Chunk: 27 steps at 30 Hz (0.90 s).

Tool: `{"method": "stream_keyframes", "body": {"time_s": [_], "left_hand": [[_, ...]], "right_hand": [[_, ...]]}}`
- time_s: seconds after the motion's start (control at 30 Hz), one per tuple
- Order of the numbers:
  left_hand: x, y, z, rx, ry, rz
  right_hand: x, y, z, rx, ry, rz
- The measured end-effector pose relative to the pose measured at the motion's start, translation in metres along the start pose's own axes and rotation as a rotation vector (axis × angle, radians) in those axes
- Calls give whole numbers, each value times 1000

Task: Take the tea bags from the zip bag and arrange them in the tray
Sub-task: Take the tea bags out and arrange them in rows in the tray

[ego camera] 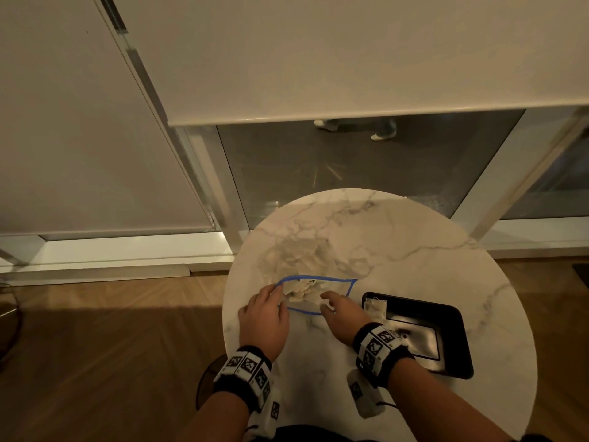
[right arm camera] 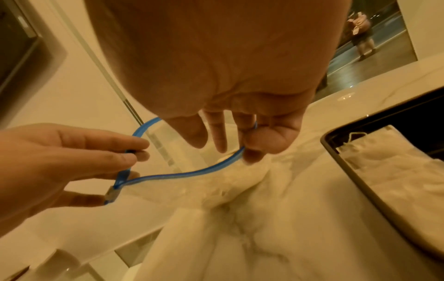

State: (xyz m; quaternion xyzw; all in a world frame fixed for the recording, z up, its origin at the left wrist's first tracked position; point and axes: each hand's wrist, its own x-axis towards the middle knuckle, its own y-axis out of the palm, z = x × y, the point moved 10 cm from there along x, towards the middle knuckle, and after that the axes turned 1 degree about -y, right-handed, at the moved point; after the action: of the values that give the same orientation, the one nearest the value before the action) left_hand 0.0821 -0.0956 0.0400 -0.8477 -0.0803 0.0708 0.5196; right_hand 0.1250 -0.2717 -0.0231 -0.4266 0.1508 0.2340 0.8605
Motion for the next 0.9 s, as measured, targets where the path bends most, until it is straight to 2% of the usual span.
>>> {"method": "stream_keyframes", "body": {"time_s": [0.2, 0.27, 0.37, 0.47, 0.53, 0.7, 0.9], "left_hand": [[2, -11, -1, -158, 98, -76], [2, -7, -3, -187, 126, -25], [1, 1, -8, -131, 155, 67], [-4, 11, -12, -29, 150, 184], [-8, 15, -14, 17, 161, 222], [-19, 22, -16, 85, 237, 269], [-25, 17, -8, 83, 273, 265]], "right_hand": [[-3, -17, 3, 181, 130, -49], [-3, -14, 8, 405, 167, -74], [-4, -5, 21, 887, 243, -106], [4, 7, 29, 1104, 314, -125], [14, 16, 29, 1053, 330, -132], [28, 11, 33, 613, 338, -166], [38, 18, 59, 128, 313, 87]]}}
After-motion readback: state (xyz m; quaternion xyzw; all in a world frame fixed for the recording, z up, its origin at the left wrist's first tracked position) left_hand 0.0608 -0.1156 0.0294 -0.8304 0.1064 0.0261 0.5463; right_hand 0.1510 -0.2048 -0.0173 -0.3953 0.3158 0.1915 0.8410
